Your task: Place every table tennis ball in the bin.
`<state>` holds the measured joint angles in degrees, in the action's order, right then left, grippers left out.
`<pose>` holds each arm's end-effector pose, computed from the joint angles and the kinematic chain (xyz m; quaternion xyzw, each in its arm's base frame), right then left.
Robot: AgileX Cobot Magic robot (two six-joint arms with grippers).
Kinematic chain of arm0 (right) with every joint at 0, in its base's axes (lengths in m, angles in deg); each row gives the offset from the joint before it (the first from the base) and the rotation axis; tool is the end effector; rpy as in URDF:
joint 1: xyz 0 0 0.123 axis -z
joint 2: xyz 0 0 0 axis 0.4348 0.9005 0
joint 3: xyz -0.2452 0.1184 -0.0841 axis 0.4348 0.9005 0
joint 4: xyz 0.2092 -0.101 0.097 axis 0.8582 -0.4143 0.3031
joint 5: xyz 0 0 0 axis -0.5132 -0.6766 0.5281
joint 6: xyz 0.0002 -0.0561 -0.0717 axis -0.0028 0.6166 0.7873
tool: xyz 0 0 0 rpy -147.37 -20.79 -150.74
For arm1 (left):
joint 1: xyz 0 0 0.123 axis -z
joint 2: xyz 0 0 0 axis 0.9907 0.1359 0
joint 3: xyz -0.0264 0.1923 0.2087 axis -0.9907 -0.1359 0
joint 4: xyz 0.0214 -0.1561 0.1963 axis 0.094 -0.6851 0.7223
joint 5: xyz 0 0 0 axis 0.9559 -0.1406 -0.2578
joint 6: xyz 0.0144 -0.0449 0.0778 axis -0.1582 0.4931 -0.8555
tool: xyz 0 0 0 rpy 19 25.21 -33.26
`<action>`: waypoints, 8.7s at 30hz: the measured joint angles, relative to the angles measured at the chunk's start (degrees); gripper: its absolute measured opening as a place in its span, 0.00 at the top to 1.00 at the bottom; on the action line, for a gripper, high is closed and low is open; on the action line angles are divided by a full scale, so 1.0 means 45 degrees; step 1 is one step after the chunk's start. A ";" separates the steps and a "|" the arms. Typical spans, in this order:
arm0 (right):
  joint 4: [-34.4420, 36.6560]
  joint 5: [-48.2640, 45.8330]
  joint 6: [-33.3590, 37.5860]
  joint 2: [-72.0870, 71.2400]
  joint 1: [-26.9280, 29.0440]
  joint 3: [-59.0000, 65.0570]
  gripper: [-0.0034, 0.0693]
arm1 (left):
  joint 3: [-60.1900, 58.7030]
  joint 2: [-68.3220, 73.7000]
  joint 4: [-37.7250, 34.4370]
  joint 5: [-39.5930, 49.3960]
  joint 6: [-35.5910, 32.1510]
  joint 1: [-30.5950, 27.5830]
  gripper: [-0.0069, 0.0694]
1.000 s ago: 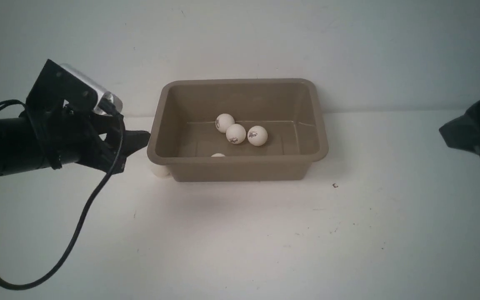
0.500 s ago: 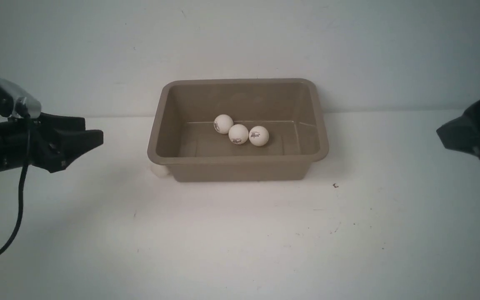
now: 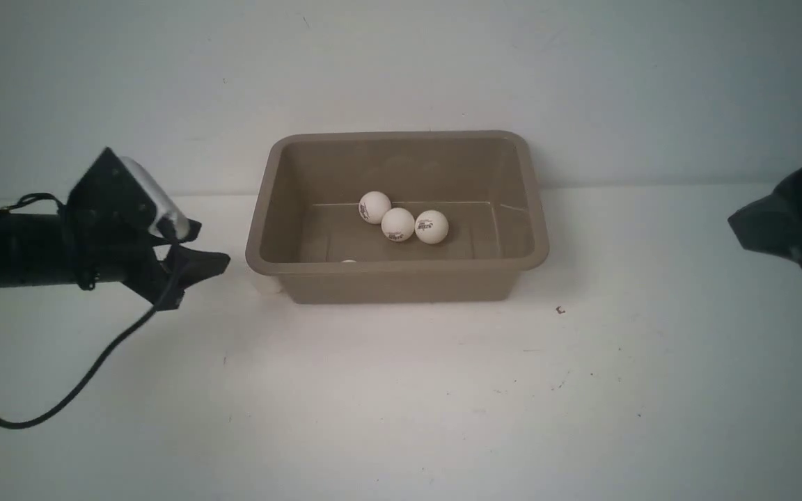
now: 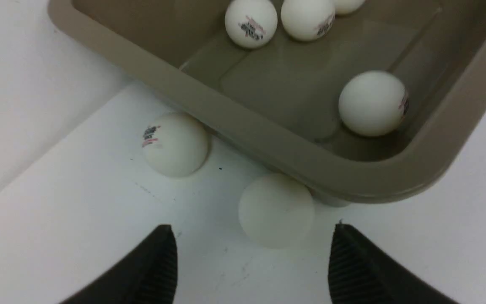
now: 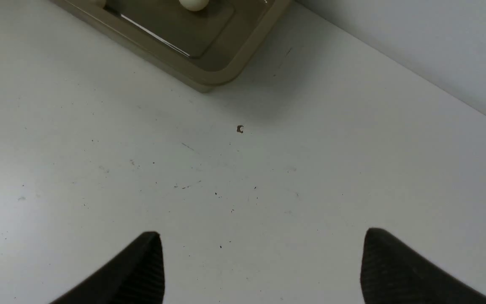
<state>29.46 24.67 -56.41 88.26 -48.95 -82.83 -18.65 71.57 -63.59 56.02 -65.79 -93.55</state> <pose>0.1899 0.0748 0.3956 -0.2725 0.9048 0.0018 0.3272 0.3821 0.0147 0.1645 0.3846 0.7929 -0.1312 0.4540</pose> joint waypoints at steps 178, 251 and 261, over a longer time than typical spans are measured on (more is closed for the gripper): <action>0.1312 -0.0529 0.0422 0.0000 0.0000 0.0014 0.27 | 0.6095 0.5562 -0.1763 0.0745 -0.0980 0.0603 0.47; 0.0264 0.8884 -0.0129 -1.4261 0.0000 1.1200 0.27 | 0.6081 -0.4416 0.5952 -0.2023 1.1898 0.2275 0.23; 0.0264 1.0437 -0.0128 -1.4261 0.0000 1.3901 0.27 | 0.6081 -0.4416 0.5635 -0.1893 1.1885 0.2287 0.23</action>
<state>30.65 71.64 -56.98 24.09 -48.95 -20.28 8.71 51.70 -38.23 47.50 -12.30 -83.26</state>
